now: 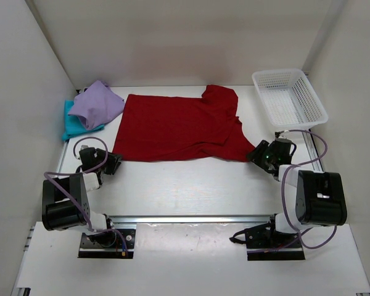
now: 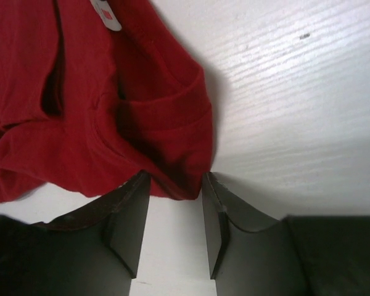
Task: Fold and stack the t-shirts
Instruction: Fold the flattened tshirt in 1/3 of the way
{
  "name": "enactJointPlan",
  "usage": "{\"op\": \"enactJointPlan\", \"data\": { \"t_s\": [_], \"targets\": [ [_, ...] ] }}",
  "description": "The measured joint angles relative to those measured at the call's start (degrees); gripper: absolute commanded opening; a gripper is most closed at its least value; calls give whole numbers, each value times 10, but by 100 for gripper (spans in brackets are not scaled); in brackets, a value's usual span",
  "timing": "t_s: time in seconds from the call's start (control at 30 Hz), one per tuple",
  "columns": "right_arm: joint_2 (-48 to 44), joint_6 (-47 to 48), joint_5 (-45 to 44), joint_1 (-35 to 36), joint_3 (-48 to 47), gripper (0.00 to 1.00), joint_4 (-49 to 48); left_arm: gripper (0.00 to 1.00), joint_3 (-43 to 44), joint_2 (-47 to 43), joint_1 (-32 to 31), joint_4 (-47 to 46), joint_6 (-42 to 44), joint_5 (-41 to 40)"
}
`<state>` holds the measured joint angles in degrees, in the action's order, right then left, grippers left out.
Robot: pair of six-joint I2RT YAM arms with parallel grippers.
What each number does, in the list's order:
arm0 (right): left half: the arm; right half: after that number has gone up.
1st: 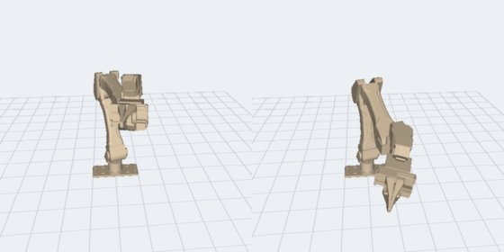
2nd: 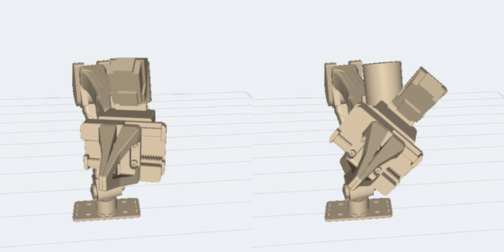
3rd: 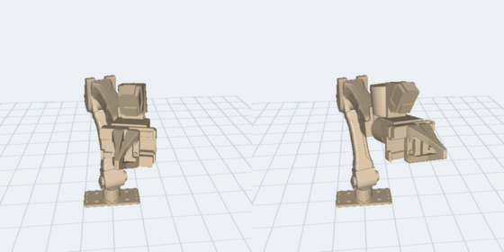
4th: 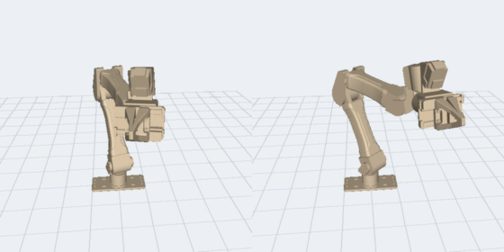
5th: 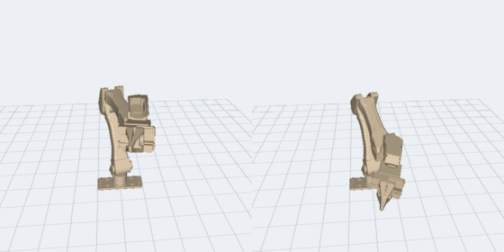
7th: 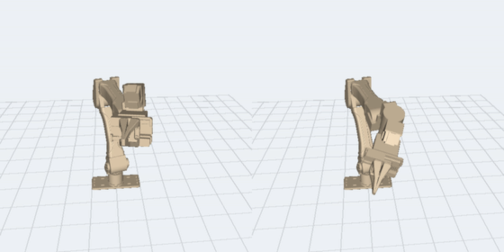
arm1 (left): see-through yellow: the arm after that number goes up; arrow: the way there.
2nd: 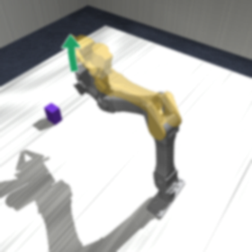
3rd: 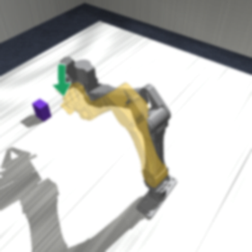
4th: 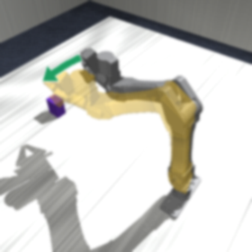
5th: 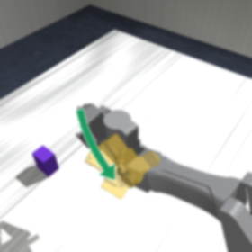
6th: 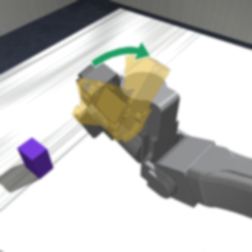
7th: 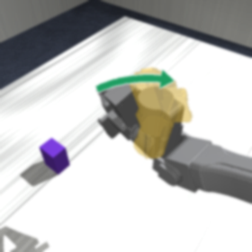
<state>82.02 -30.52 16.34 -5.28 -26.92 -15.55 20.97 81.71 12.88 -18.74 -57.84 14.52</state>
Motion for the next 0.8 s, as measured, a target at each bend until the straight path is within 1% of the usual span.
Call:
{"op": "enactJointPlan", "data": {
  "t_s": [0.13, 0.17, 0.23, 0.3, 0.33, 0.4, 0.43, 0.47, 0.53, 0.57, 0.63, 0.8],
  "targets": [
    [16, -3, 0, 0, -9, 31, -7, 48, 3, 24, -5, -31, -12, -1],
    [17, -4, -2, 1, -10, 29, -8, 46, 5, 33, -5, -42, -14, 1],
    [19, -4, -4, 1, -10, 22, -8, 43, 10, 50, -6, -59, -19, 2],
    [21, -6, -5, 1, -10, 20, -7, 39, 14, 60, -6, -67, -22, 3],
    [22, -7, -6, 1, -10, 17, -7, 37, 16, 63, -5, -67, -21, 3],
    [23, -8, -6, 0, -11, 13, -7, 31, 21, 70, -2, -67, -19, 3],
    [24, -10, -6, 0, -11, 12, -7, 29, 24, 74, -2, -67, -17, 3],
    [24, -10, -6, -1, -11, 11, -8, 23, 28, 78, -2, -65, -16, 2],
    [24, -11, -5, -2, -11, 7, -8, 4, 41, 90, 0, -58, -9, 0],
    [24, -10, -4, -3, -11, 4, -8, 0, 46, 96, 0, -54, -9, -1],
    [24, -10, -2, -5, -14, 0, -7, 0, 55, 99, 1, -48, -4, -3],
    [10, -9, -2, -4, -18, 0, 4, 0, 61, 90, 0, -26, 8, -7]
  ]
}}
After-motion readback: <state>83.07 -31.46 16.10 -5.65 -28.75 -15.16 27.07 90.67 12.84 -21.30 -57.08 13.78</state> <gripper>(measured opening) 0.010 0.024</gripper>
